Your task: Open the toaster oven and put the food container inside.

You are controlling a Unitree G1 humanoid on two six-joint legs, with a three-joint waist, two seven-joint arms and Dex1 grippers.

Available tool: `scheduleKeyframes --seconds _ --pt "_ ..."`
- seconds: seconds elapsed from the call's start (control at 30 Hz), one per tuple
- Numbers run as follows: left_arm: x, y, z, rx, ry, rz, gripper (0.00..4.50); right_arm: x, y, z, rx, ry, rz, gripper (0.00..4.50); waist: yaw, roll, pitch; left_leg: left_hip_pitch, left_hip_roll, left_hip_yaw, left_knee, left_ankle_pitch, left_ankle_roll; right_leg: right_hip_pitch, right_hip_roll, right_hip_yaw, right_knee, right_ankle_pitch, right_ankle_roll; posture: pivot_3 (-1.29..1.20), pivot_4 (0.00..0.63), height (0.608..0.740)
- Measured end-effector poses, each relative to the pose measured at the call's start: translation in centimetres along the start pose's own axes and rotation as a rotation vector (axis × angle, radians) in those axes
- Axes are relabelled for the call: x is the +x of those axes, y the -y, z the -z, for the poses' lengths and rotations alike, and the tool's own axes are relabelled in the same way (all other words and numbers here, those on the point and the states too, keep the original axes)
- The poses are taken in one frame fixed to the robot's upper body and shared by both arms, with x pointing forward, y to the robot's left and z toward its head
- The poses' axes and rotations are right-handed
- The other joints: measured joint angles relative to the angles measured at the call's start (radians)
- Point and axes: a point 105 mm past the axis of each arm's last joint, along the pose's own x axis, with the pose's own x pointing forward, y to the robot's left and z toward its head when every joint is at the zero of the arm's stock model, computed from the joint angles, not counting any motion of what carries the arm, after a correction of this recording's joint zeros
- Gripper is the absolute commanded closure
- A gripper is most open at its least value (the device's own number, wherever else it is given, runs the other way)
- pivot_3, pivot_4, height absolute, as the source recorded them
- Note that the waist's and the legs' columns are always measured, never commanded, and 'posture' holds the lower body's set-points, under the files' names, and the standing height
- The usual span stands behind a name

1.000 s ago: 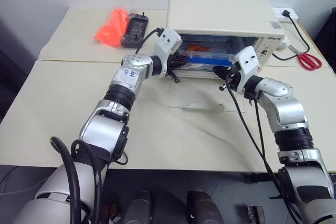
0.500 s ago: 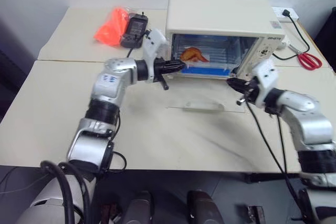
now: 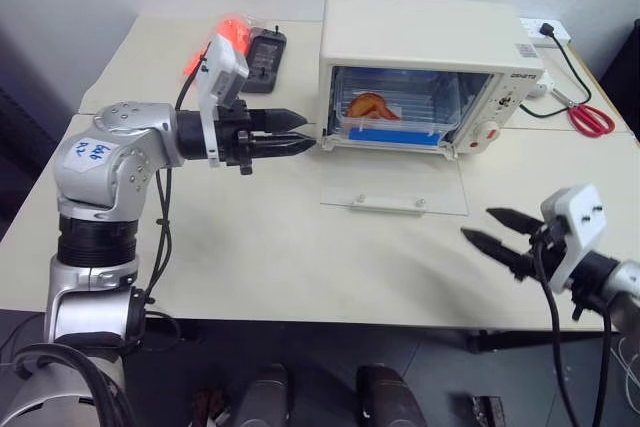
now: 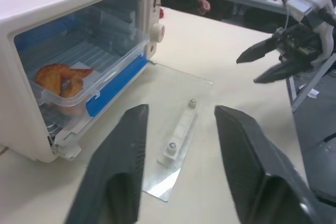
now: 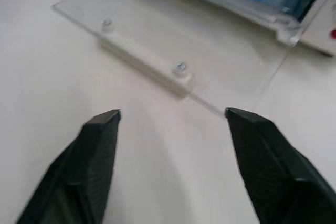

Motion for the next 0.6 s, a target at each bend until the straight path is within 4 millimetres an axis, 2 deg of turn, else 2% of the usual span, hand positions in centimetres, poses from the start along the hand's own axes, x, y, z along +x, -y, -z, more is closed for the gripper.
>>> scheduleKeyframes --seconds 0.1,0.17,0.3,0.5,0.6 --pt "-0.1 0.6 -0.3 0.008 0.005 0.03 1.14 0.2 0.3 1.0 0.036 -0.006 0.071 0.33 0.0 0.0 0.0 0.0 -0.002 0.0 0.0 0.0 0.0 0.0 0.0 0.0 0.0 0.0 0.0 0.0 0.15 0.74" --pt "-0.3 0.8 -0.5 0.004 0.007 0.04 1.13 0.4 -0.1 1.6 0.054 -0.01 0.076 0.82 -0.001 0.0 0.0 0.0 -0.002 0.0 0.0 0.0 0.0 0.0 0.001 0.0 0.0 0.0 0.0 0.0 0.15 0.74" --pt "-1.1 1.0 -1.2 0.022 -0.002 0.055 1.13 1.8 -0.5 2.5 0.08 0.02 0.085 2.14 -0.006 0.0 0.0 0.001 -0.003 0.001 0.0 0.0 0.0 0.0 0.001 0.0 0.0 0.0 0.0 0.0 0.15 0.74" --pt "-2.2 0.9 -1.9 0.059 -0.018 0.05 1.13 4.7 0.8 3.5 0.082 0.035 0.124 4.13 -0.004 0.0 0.0 0.001 -0.003 0.001 0.0 0.0 0.0 0.0 0.001 0.001 0.0 0.0 0.0 0.0 0.15 0.74" --pt "-2.4 0.9 -1.9 0.064 -0.027 0.046 1.13 6.3 1.9 4.2 0.077 0.018 0.164 4.13 -0.004 0.001 0.0 0.001 -0.003 0.001 -0.001 0.0 0.0 -0.001 0.001 0.001 0.001 0.0 0.0 0.0 0.15 0.74"
